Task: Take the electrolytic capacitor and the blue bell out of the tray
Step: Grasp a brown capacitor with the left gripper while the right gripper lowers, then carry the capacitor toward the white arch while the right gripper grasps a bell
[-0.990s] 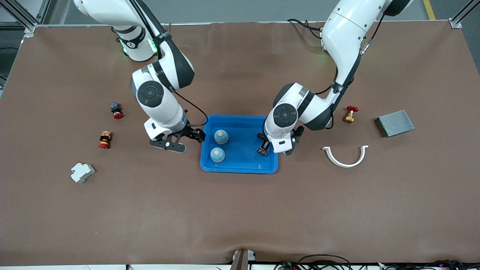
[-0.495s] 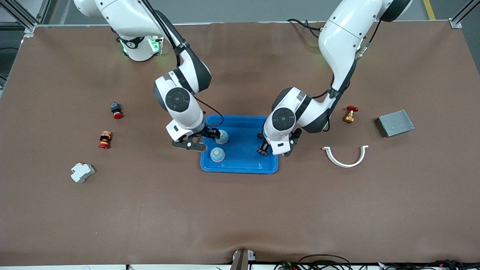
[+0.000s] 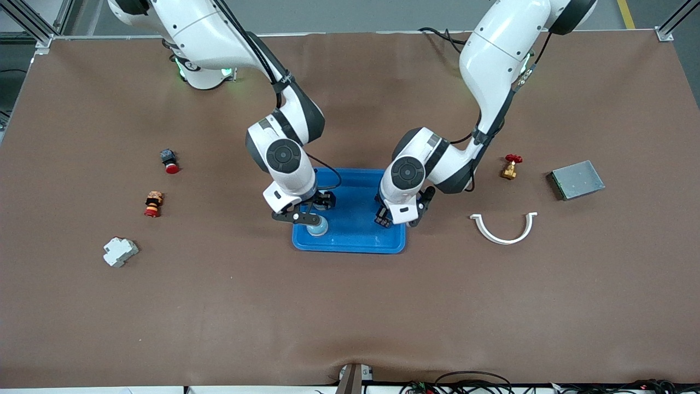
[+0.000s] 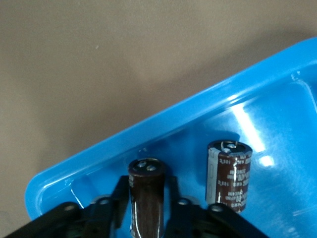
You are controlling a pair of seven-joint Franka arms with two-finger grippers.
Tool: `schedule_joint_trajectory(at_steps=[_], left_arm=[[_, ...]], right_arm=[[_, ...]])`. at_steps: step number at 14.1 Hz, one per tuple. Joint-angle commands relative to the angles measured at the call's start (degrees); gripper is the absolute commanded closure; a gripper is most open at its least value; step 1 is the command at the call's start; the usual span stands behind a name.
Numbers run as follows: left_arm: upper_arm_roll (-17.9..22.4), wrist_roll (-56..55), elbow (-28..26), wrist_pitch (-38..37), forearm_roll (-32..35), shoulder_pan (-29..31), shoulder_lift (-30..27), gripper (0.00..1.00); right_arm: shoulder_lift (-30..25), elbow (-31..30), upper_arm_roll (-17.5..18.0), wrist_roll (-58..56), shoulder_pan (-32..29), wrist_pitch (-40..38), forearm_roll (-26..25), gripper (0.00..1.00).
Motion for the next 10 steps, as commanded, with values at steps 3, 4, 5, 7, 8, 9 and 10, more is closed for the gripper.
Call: schedule_joint_trajectory(at_steps=[3, 4, 5, 7, 8, 9, 10], left_arm=[[0.7, -0.3, 0.8, -0.4, 2.0, -1.5, -0.6, 1.0], [0.5, -0.4, 0.9, -1.6, 3.4, -1.0, -1.8, 1.0], [0.7, 0.0, 1.0, -3.1, 4.0, -0.8, -3.0, 1.0], [1.2, 0.3, 1.0, -5.8, 4.2, 0.4, -6.4, 1.0], [1.2, 0.9, 0.9, -7.2, 4.6, 2.0, -8.5, 1.0], [1.1, 2.5, 0.9, -8.9, 4.8, 3.4, -10.4, 1.0], [1.1, 5.7, 0.9, -11.8, 4.7, 4.6, -12.4, 1.0]], right_arm=[[2.3, 2.0, -0.6, -0.4, 1.5, 0.7, 0.6, 0.0], [2.4, 1.9, -0.6, -0.5, 1.9, 0.7, 0.5, 0.0], [2.4, 1.8, -0.6, -0.6, 2.3, 0.6, 0.4, 0.0], [2.4, 1.5, -0.6, -1.9, 2.6, 0.4, 0.4, 0.0], [2.5, 1.4, -0.6, -2.0, 2.7, 0.4, 0.4, 0.0], [2.5, 0.9, -0.6, -2.1, 2.7, 0.4, 0.4, 0.0], [2.5, 0.5, -0.6, -2.7, 2.8, 0.5, 0.4, 0.0]])
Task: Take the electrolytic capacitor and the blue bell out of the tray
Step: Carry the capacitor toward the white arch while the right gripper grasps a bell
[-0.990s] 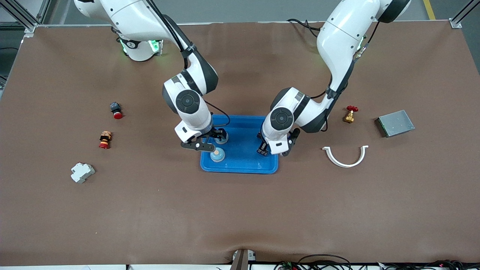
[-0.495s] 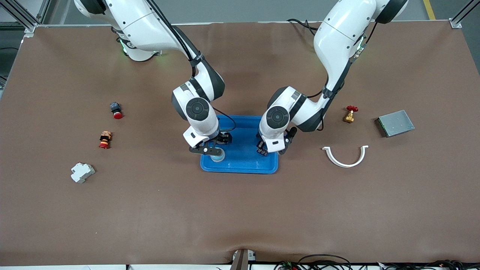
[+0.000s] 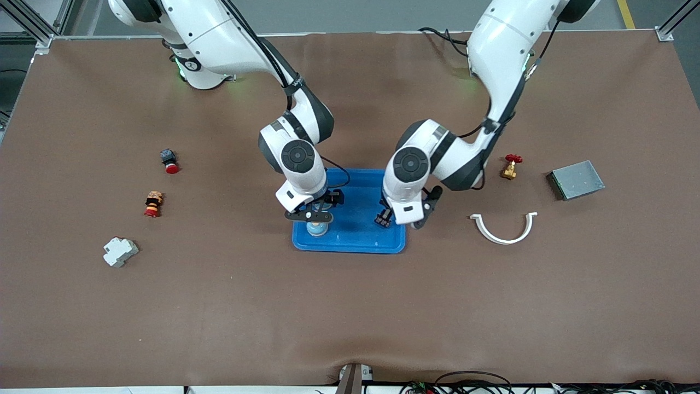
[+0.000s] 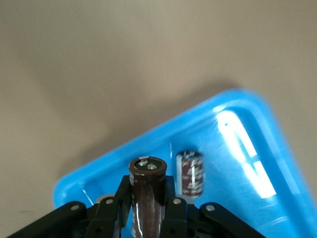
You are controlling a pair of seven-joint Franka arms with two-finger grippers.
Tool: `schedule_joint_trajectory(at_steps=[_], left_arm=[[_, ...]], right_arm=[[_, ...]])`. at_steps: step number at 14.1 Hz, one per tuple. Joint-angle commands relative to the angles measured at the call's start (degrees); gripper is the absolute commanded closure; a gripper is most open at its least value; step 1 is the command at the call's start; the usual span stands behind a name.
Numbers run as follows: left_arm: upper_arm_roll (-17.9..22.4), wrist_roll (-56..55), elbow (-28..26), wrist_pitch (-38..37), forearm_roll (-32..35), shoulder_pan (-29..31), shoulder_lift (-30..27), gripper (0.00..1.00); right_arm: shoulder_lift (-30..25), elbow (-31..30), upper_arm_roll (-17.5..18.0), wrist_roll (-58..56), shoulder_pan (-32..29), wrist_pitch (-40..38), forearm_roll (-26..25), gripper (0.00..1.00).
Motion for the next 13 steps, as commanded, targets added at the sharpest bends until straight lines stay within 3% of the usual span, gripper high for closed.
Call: schedule_joint_trajectory(at_steps=[1, 7, 10, 13], left_arm=[[0.0, 6.5, -1.5, -7.4, 1.0, 3.6, -6.7, 1.0], [-0.1, 24.0, -3.3, -14.8, 1.2, 15.9, -11.0, 1.0], [-0.1, 33.3, -7.5, -14.7, 3.4, 21.5, -12.4, 1.0], [-0.1, 35.1, -12.9, -11.4, 9.0, 23.1, -11.8, 1.0]], right_arm=[[0.4, -0.4, -0.6, -1.8, 0.6, -0.1, 0.5, 0.0], [0.4, -0.8, -0.6, -1.9, 1.0, 0.1, 0.5, 0.0], [0.7, -1.1, -0.6, -1.9, 1.1, 1.2, 0.5, 0.0], [1.2, -1.1, -0.6, -1.9, 1.6, 1.6, 0.5, 0.0]])
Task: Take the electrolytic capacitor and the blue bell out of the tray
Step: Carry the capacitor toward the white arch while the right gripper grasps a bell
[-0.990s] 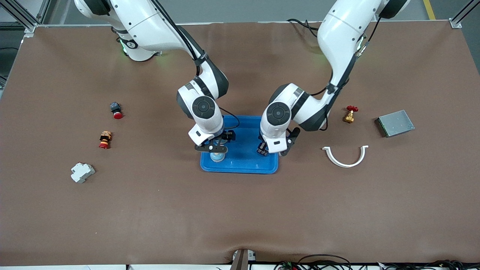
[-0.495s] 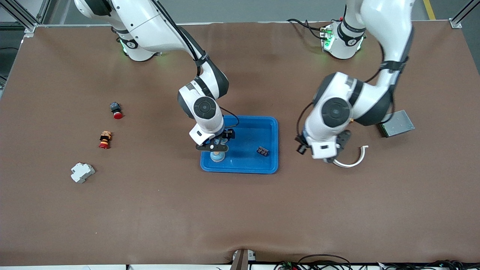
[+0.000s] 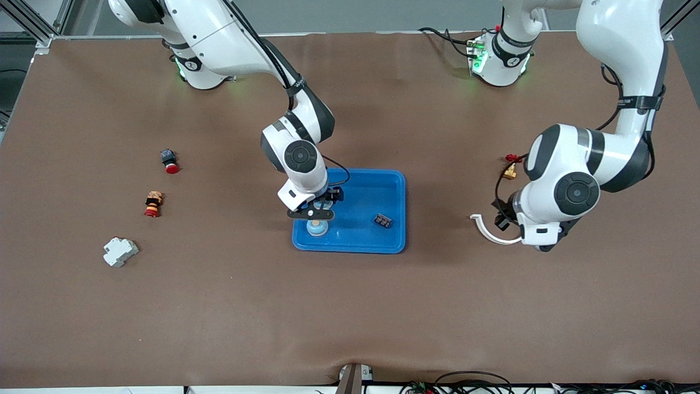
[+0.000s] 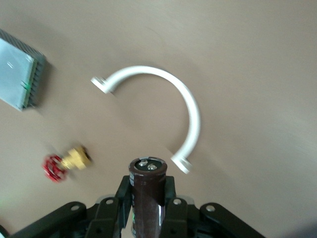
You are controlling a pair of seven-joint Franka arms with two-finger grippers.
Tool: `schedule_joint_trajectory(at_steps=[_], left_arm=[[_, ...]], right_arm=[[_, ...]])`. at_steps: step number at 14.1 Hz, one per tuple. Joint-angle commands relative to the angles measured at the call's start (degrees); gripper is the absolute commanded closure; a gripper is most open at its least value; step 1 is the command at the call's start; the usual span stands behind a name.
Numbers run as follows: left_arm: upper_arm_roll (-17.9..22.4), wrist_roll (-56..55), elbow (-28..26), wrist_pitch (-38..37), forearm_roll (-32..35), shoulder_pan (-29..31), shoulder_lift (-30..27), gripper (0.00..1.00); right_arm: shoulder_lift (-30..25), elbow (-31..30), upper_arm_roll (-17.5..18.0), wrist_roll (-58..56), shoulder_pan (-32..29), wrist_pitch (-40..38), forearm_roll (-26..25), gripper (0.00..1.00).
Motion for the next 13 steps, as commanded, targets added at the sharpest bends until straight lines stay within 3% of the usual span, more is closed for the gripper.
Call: schedule_joint_trajectory(at_steps=[1, 5, 10, 13], left_arm=[[-0.7, 0.6, -7.3, 5.2, 4.4, 0.8, -1.9, 1.0], [-0.7, 0.6, -8.0, 9.0, 4.4, 1.5, 0.9, 1.0], [-0.7, 0.8, -8.1, 13.2, 4.6, 2.7, 4.9, 1.0], [-0.6, 0.8, -8.1, 15.8, 4.6, 2.9, 6.7, 1.0]], right_arm=[[0.8, 0.0, -0.6, -0.7, 1.0, 1.1, 0.5, 0.0], [0.9, 0.0, -0.6, -0.7, 1.0, 1.1, 0.5, 0.01], [0.9, 0.0, -0.6, -0.7, 1.0, 1.1, 0.7, 0.57], [0.9, 0.0, -0.6, -0.6, 1.0, 1.1, 0.9, 0.81]])
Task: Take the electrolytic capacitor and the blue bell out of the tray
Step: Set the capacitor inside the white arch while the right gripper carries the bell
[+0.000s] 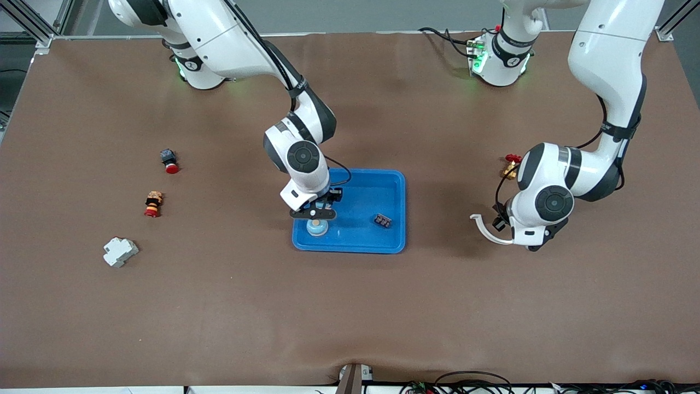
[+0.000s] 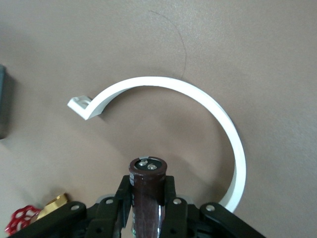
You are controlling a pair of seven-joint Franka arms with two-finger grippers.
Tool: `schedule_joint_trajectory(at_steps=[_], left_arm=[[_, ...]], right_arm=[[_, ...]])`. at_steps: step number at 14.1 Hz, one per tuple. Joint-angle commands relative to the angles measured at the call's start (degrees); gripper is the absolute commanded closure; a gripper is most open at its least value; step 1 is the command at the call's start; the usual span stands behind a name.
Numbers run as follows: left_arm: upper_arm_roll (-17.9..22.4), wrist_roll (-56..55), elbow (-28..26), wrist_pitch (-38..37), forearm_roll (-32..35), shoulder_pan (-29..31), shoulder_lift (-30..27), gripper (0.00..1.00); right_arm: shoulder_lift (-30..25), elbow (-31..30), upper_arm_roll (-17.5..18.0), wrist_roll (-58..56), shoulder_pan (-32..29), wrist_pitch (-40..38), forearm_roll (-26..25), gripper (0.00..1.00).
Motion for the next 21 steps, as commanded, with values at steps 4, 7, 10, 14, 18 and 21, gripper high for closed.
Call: schedule_joint_trajectory(at_steps=[4, 7, 10, 14, 18, 21], left_arm=[[-0.4, 0.8, -0.3, 1.7, 1.4, 0.8, 1.6, 1.0], [-0.3, 0.7, -0.3, 1.7, 1.4, 0.8, 2.3, 0.94], [-0.4, 0.7, 0.0, 1.3, 1.4, 0.6, 2.3, 0.0], [-0.5, 0.0, 1.9, -1.7, 1.4, 0.6, 0.2, 0.0], [-1.1, -0.5, 12.5, -12.0, 0.2, -0.8, 0.3, 0.0], [-1.2, -4.3, 18.6, -16.4, -2.5, -4.5, 1.8, 0.0]], right_arm=[[-0.1, 0.4, -0.6, -0.2, 0.7, -0.5, 0.9, 0.84], [-0.8, 0.8, -0.5, -0.4, 0.2, -1.9, 1.0, 0.84], [-2.4, 5.3, -0.6, -0.5, -0.2, -11.6, 1.0, 0.84], [-5.0, 13.7, -0.6, -4.0, -3.4, -26.5, 0.9, 0.84], [-9.5, 15.3, -0.7, -21.0, -11.3, -35.6, 1.0, 0.84], [-11.9, 14.9, -0.9, -33.0, -16.4, -37.6, 0.5, 0.84]])
